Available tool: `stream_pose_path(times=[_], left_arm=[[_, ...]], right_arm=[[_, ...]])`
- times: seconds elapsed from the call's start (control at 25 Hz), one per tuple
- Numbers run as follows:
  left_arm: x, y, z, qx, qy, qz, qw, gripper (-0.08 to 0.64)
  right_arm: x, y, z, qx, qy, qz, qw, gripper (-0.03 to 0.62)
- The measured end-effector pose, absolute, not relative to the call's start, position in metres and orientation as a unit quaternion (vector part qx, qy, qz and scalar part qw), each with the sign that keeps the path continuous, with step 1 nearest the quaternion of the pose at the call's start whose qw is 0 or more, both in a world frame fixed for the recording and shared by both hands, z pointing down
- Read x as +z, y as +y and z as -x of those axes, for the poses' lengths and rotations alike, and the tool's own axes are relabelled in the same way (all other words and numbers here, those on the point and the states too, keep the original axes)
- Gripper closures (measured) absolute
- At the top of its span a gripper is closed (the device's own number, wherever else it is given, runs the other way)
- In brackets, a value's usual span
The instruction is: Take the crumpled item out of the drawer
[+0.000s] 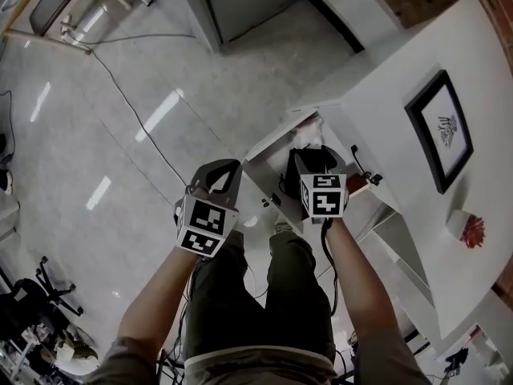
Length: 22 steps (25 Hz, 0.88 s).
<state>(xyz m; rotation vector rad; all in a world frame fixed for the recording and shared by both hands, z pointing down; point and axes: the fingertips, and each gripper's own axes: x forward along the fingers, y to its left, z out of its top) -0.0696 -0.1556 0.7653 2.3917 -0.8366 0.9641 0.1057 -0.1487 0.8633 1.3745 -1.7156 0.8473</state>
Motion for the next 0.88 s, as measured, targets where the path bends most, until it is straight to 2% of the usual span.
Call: stream_pose_path(times=[0.12, 0.32, 0.52, 0.68, 0.8, 0.84, 0.88], left_arm=[[0.788, -0.157, 0.07, 0.349, -0.302, -0.861, 0.217, 0.56], [0.816, -0.157, 0.074, 0.353, -0.298, -0.86, 0.216, 0.56], [0.834, -0.152, 0.078, 0.352, -0.301, -0.857, 0.229, 0.56], [0.839, -0.152, 0.077, 0.338, -0.308, -0.856, 0.241, 0.56], [0.838, -0.151, 0.077, 0.328, -0.315, -0.86, 0.231, 0.56], [0.837, -0.151, 0.078, 0.325, -0.32, -0.86, 0.229, 0.56], [0.836, -0.15, 0.079, 0.324, -0.323, -0.859, 0.228, 0.56]], right_arm=[[0.895, -0.151, -0.113, 0.339, -0.663, -0.541, 0.391, 0.284], [0.941, -0.154, -0.124, 0.349, -0.647, -0.542, 0.407, 0.305], [0.973, -0.158, -0.128, 0.34, -0.649, -0.535, 0.422, 0.272], [0.99, -0.167, -0.131, 0.32, -0.638, -0.543, 0.442, 0.27], [0.991, -0.17, -0.133, 0.297, -0.629, -0.545, 0.468, 0.296], [0.992, -0.169, -0.134, 0.29, -0.626, -0.545, 0.476, 0.346], [0.992, -0.169, -0.134, 0.286, -0.624, -0.543, 0.483, 0.357]])
